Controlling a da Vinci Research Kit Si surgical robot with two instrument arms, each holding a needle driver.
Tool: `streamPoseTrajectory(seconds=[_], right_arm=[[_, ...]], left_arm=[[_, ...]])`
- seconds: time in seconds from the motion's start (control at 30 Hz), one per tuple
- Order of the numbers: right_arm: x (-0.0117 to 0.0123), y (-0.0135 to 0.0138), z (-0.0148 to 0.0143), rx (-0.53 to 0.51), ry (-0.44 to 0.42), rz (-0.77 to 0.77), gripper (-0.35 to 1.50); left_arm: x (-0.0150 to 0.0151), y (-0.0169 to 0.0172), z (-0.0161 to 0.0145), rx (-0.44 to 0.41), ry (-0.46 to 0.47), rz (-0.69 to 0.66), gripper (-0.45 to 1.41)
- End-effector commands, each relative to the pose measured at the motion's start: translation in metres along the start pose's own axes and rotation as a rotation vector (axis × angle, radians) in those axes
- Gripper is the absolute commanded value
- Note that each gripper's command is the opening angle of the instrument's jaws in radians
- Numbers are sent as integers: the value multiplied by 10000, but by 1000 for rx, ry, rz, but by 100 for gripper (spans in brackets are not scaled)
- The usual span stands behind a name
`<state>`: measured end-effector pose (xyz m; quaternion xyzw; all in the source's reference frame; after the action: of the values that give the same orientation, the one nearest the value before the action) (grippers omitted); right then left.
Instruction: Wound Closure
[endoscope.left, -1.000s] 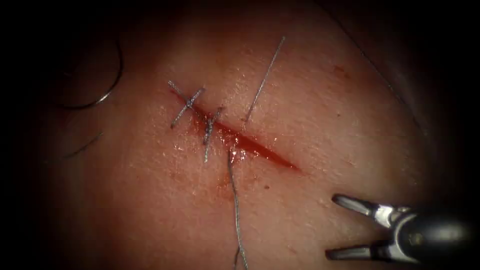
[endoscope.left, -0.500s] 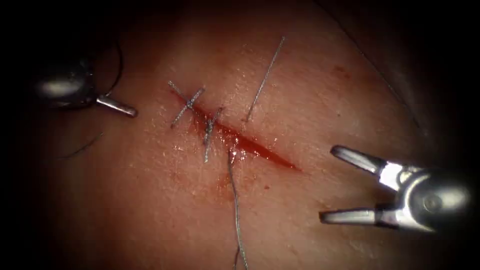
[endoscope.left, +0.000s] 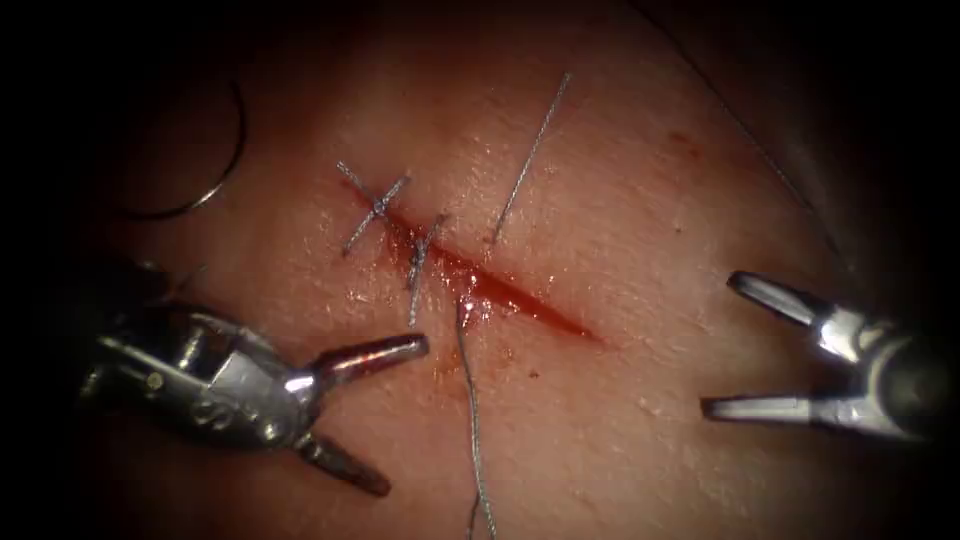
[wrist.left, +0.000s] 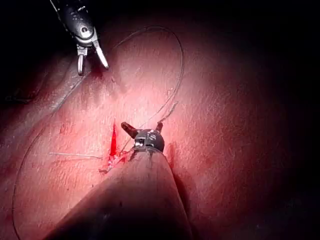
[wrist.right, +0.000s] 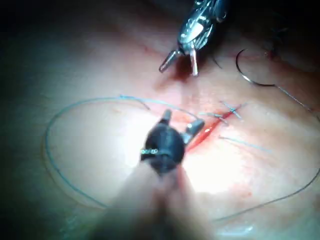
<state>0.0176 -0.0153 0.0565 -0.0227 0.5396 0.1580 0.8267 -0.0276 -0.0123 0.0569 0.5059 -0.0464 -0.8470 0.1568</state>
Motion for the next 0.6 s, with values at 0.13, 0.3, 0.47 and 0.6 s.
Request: streamPoseTrajectory(seconds=[0.13,0.3,0.47,0.6], right_arm=[[-3,-9,6,2,5,2,105],[-4,-12,6,1,5,0,105],[-6,-14,7,0,5,-2,105],[-6,-17,11,1,8,-4,105]], left_arm=[[-3,19,29,14,-34,89,51],[-11,39,54,25,-66,160,46],[-15,50,70,29,-83,183,42],[-9,50,77,27,-76,187,41]])
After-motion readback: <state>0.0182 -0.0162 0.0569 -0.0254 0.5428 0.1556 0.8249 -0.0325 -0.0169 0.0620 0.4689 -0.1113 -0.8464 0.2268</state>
